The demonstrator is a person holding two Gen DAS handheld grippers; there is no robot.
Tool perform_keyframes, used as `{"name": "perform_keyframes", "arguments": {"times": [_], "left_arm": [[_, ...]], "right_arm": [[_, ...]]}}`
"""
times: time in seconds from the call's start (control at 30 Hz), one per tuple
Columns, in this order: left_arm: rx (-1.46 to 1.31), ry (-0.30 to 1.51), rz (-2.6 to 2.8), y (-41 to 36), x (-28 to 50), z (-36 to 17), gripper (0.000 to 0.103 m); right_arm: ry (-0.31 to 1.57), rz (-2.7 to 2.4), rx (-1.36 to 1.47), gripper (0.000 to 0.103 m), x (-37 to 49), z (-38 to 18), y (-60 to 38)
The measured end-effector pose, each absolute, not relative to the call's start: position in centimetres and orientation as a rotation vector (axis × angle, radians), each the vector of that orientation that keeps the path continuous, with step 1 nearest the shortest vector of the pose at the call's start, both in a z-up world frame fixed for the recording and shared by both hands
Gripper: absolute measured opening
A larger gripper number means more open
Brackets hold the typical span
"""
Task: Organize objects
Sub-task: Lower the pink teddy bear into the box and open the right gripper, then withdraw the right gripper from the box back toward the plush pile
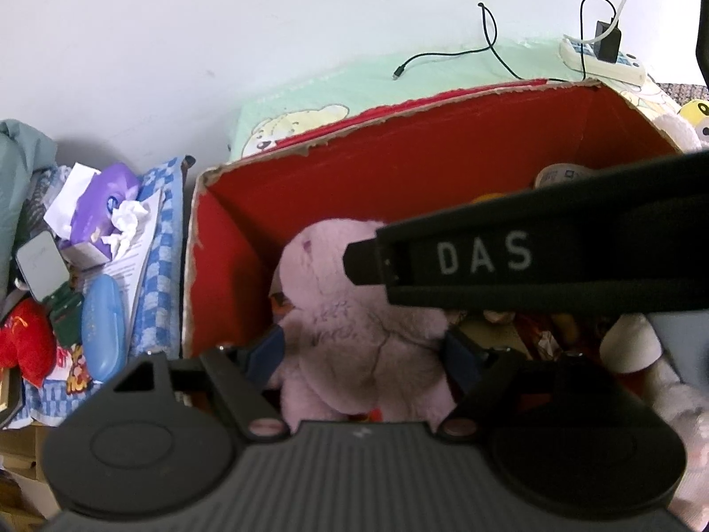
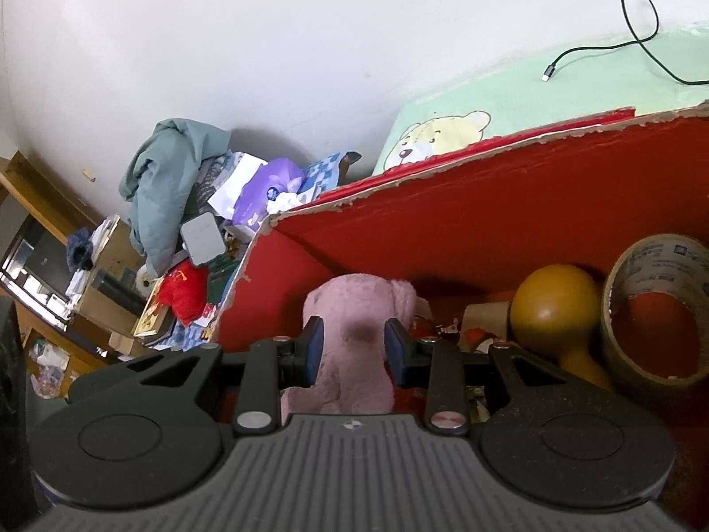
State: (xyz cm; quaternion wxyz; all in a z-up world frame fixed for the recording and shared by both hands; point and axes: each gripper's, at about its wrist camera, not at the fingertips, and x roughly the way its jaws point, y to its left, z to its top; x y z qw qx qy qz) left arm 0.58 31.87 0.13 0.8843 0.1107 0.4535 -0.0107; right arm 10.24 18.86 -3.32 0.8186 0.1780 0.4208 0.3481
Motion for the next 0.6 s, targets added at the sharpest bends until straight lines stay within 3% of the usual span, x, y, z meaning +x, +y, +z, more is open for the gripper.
{"name": "perform_keyframes", "arguments": {"times": [0.17,0.6], "left_arm": [[0.240,0.937,-0.024,31.7,0.5,0.2,0.080],[0.236,0.834,-0.012,30.5,-2.5,1.9,0.081]], "right_arm": [[0.922,0.685,0.402,0.034,10.4,-3.5,18.6],[0.781,0.594,0.411,0.034,6.5,-1.3,14.4]]}}
